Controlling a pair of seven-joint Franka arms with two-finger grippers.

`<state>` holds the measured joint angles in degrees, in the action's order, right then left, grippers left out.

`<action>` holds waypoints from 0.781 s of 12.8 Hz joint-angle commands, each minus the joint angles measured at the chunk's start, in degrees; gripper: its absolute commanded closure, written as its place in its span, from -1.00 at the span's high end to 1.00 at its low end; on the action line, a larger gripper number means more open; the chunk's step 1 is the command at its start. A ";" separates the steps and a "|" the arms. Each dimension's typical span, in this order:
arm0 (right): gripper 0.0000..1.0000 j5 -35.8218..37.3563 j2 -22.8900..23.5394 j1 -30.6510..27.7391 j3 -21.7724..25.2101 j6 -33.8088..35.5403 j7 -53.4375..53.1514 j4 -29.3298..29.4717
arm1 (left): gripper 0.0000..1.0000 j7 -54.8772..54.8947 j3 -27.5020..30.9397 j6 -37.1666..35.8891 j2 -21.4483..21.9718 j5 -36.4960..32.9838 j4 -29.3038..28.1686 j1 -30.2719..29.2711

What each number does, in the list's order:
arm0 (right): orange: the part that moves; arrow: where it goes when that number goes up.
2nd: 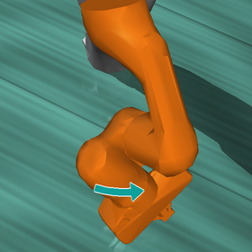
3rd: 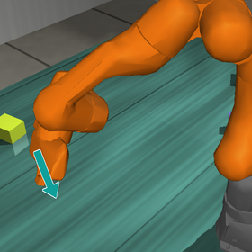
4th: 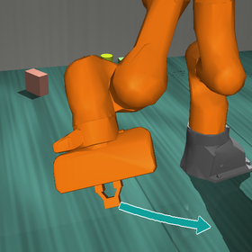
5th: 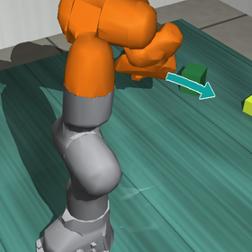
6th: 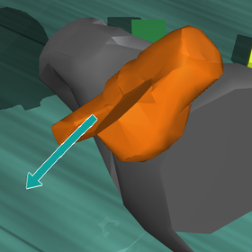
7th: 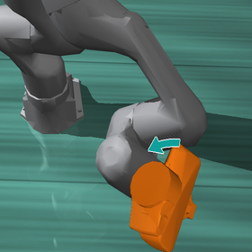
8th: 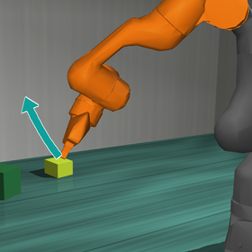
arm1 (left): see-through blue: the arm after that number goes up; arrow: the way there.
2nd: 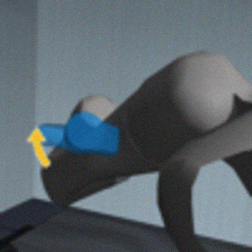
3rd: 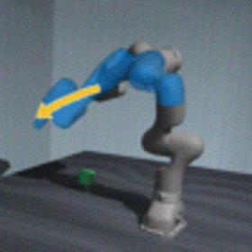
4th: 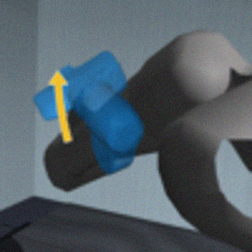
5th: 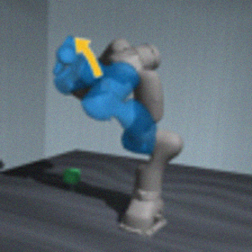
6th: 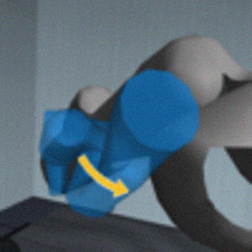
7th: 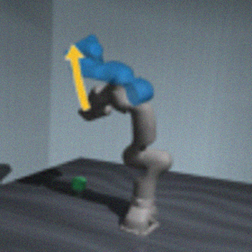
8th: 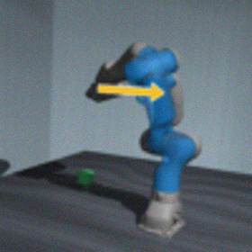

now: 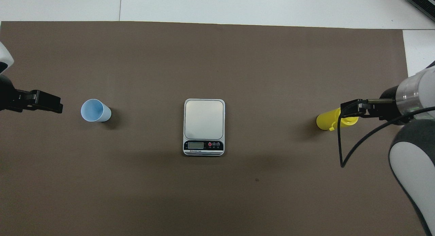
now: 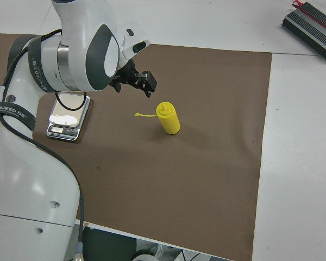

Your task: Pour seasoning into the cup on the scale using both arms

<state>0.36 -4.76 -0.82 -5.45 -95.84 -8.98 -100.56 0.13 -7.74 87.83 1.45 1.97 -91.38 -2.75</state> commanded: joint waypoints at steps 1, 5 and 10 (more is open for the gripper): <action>1.00 -1.23 -0.60 -0.41 -0.18 0.12 -0.16 -0.34 | 1.00 -0.04 -0.18 4.96 2.24 -0.38 -5.63 -2.07; 1.00 -1.23 -0.60 -1.02 -0.09 0.12 -0.33 -0.34 | 1.00 -0.22 -0.18 16.21 0.67 -0.30 -13.55 -4.62; 1.00 -1.23 -0.60 -1.11 0.09 0.12 -0.42 -0.34 | 1.00 -8.27 -0.17 28.52 -3.46 -0.38 -20.32 -5.07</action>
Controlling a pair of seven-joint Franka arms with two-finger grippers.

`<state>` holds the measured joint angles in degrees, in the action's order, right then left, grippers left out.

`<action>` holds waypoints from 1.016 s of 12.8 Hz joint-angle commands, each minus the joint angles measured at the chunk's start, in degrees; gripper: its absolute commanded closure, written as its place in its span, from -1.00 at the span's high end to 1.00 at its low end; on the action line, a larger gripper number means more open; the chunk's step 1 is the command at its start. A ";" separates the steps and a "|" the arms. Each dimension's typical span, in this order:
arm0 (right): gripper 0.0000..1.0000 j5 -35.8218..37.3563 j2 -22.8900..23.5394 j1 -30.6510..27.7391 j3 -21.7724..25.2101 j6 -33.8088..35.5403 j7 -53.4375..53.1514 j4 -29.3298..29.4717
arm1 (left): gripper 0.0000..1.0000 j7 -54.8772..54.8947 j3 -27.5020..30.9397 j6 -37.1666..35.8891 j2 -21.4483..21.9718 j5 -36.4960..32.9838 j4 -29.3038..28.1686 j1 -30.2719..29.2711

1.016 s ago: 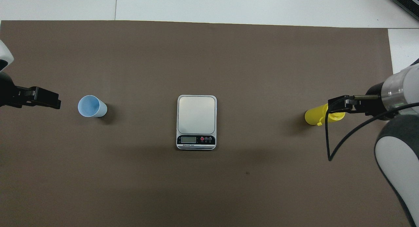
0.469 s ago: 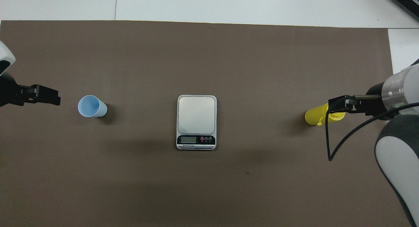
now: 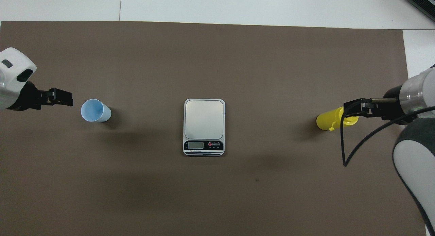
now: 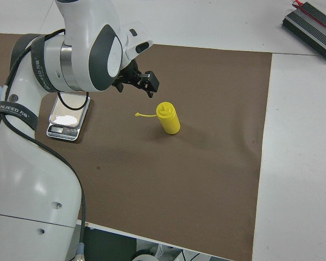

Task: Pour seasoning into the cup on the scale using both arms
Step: 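Reach the left gripper to the blue cup and grasp it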

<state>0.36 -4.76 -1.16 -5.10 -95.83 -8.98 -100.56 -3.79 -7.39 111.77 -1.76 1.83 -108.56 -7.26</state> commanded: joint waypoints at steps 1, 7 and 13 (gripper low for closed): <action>1.00 -1.23 -0.60 -0.77 -0.27 0.12 -0.42 -0.34 | 1.00 -5.34 -0.52 8.08 -0.61 -0.16 -5.15 -0.65; 1.00 -1.23 -0.60 -0.77 -0.18 0.21 -0.42 -0.34 | 1.00 -7.53 -0.52 19.45 -4.91 -0.16 -11.58 -1.79; 1.00 -1.23 -0.60 -0.86 -0.09 0.21 -0.42 -0.43 | 1.00 -10.36 -0.61 23.24 -5.88 -0.16 -15.02 -1.27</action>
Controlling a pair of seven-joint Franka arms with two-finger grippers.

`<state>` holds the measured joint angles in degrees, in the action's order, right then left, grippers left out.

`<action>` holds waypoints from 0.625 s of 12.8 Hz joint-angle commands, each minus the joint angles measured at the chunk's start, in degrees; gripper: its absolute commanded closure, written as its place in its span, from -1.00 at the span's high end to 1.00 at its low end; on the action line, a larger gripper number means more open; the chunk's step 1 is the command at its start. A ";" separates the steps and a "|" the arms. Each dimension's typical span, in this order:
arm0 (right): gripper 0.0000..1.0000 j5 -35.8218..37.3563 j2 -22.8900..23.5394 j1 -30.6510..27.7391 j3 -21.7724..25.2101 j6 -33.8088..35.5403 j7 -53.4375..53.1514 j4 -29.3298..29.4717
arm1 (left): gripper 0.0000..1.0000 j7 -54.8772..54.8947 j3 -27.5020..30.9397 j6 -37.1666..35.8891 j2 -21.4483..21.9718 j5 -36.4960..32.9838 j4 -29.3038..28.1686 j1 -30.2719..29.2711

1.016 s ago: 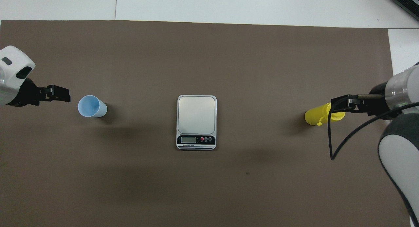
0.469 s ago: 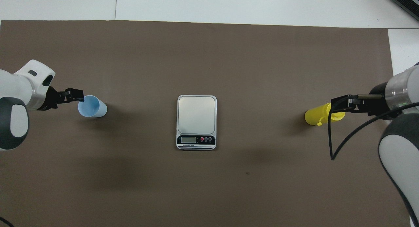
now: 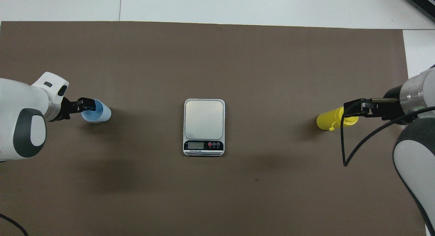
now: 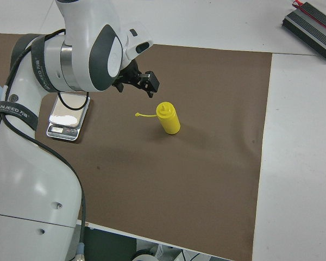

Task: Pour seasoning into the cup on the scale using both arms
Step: 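Reach the left gripper to the blue cup and grasp it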

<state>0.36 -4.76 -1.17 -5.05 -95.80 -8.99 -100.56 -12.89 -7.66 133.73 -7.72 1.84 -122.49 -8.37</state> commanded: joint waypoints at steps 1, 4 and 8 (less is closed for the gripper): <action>1.00 -1.32 -0.69 -0.94 0.04 0.35 -0.24 -0.60 | 1.00 -2.14 -0.34 1.53 -0.01 -0.17 -1.08 0.11; 1.00 -1.23 -0.69 -1.47 0.04 0.27 -0.42 -0.51 | -0.19 -2.23 -0.34 1.71 -0.27 -0.17 -1.00 0.20; 1.00 -1.23 -0.77 -1.73 0.04 0.35 -0.06 -0.51 | -1.00 -2.06 -0.43 1.27 -0.62 -0.17 -0.47 0.46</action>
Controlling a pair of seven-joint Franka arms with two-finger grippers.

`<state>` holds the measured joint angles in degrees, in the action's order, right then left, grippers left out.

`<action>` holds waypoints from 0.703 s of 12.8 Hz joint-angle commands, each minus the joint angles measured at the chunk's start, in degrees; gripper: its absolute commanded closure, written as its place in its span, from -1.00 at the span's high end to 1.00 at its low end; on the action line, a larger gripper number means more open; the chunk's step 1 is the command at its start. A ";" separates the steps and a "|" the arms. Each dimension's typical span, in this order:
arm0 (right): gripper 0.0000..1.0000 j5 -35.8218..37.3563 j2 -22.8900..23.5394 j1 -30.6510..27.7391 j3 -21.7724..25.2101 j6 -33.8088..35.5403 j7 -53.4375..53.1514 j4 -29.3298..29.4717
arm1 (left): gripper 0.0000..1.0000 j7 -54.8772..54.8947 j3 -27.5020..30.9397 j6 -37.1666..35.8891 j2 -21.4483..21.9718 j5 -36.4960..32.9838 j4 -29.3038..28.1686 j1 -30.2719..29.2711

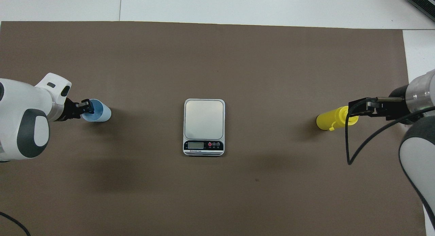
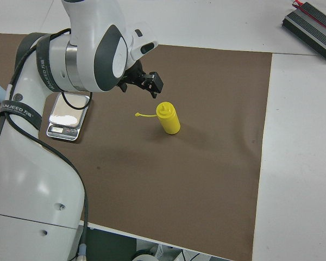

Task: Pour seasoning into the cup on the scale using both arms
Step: 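Carry the blue cup with the left gripper onto the scale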

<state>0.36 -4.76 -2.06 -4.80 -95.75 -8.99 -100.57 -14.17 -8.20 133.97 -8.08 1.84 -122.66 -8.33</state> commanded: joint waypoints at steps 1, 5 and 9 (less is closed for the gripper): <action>1.00 -1.23 -0.69 -0.75 -0.21 0.21 -0.24 -0.51 | -1.00 -0.77 0.11 0.51 -0.36 -0.17 0.31 0.42; 1.00 -1.32 -0.60 -0.83 -0.21 -0.31 -0.59 -0.42 | -1.00 -0.86 -0.06 -7.65 -1.41 0.18 9.44 0.51; 1.00 -1.76 -0.16 -1.45 -0.21 -0.93 -4.00 0.11 | -1.00 -2.60 -0.50 -18.63 -1.32 2.55 20.15 3.66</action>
<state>0.11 -4.76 -2.33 -4.80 -95.91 -11.08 -100.52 -14.73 -9.09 120.80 -8.20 2.85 -108.29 -7.01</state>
